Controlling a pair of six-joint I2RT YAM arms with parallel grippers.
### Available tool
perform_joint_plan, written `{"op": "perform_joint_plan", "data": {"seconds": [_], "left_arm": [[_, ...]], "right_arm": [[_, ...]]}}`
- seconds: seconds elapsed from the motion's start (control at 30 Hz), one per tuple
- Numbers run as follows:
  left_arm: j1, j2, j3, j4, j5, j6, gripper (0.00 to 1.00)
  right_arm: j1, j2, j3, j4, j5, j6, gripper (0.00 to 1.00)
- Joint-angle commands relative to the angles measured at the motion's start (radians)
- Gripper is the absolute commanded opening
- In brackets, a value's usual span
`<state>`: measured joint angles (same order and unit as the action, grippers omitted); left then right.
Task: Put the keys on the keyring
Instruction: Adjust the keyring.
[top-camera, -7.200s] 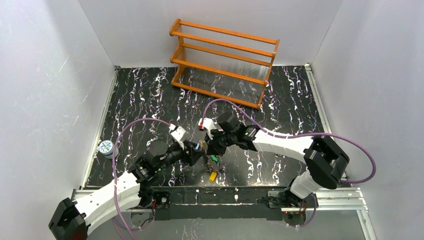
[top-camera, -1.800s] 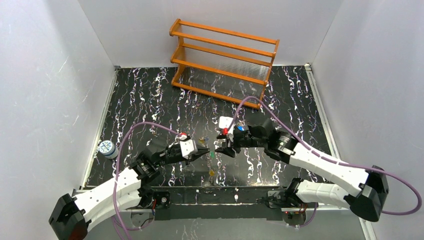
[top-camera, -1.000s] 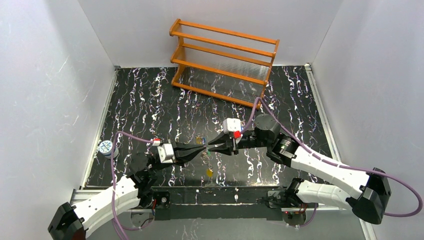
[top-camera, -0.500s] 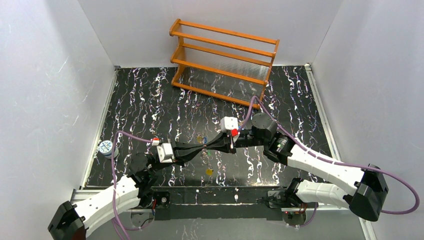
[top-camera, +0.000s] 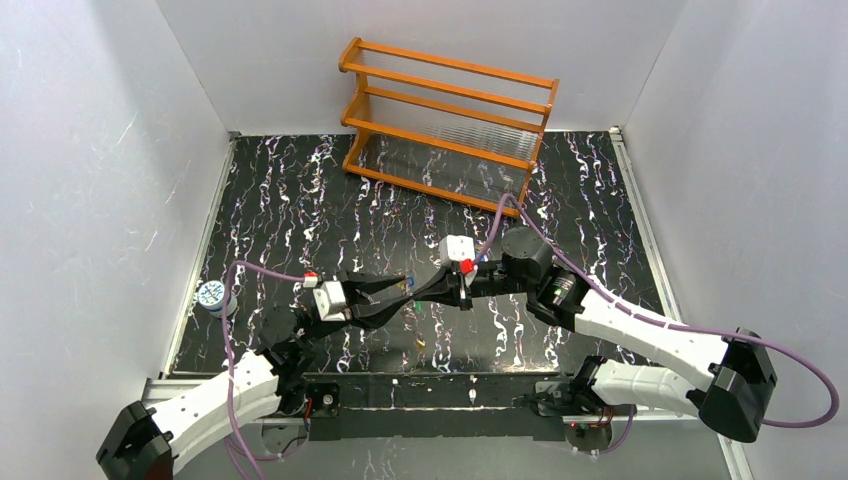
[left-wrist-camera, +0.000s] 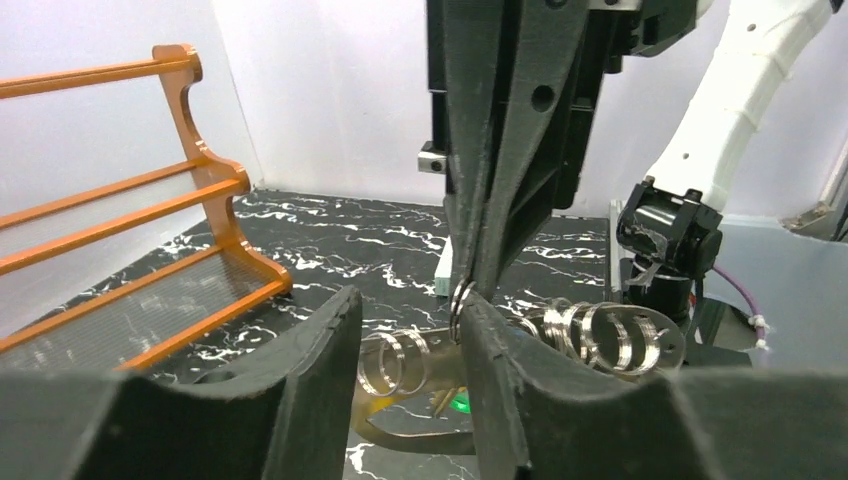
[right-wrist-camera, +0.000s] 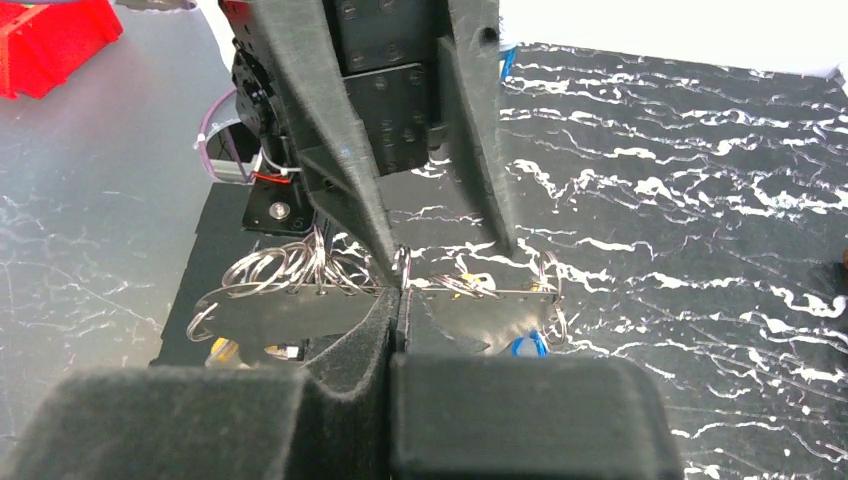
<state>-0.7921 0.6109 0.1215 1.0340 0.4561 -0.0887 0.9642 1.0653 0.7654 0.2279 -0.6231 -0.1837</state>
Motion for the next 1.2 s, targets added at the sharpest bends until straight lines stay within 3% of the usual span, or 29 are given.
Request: {"op": "perform_joint_plan", "data": {"seconds": [0.0,0.07,0.27,0.43,0.57,0.8,0.93,1.17], "left_arm": [[-0.003,-0.029,-0.007,0.014,-0.007,-0.030,0.55],[-0.002,-0.053,0.009,-0.071,-0.010,-0.026,0.71],[0.000,-0.125,0.117,-0.468,-0.060,0.076,0.97],[-0.001,-0.122,0.236,-0.784,-0.144,0.152,0.98],[0.000,-0.102,0.263,-0.897,-0.230,0.126,0.99],[-0.001,-0.017,0.291,-1.007,-0.600,-0.166,0.98],[-0.001,0.071,0.336,-1.180,-0.811,-0.443,0.98],[-0.001,0.174,0.371,-1.418,-0.893,-0.779,0.98]], "right_arm": [[0.001,-0.016,0.001,-0.001,0.094,-0.004,0.01],[0.001,-0.022,-0.002,-0.028,0.132,0.005,0.01],[-0.010,-0.070,-0.064,-0.049,0.250,0.041,0.01],[-0.027,-0.101,-0.119,-0.066,0.314,0.076,0.01],[-0.041,-0.101,-0.146,-0.075,0.336,0.098,0.01],[-0.054,-0.088,-0.148,-0.113,0.375,0.107,0.01],[-0.058,-0.088,-0.148,-0.120,0.390,0.108,0.01],[-0.059,-0.080,-0.149,-0.118,0.424,0.132,0.01]]}}
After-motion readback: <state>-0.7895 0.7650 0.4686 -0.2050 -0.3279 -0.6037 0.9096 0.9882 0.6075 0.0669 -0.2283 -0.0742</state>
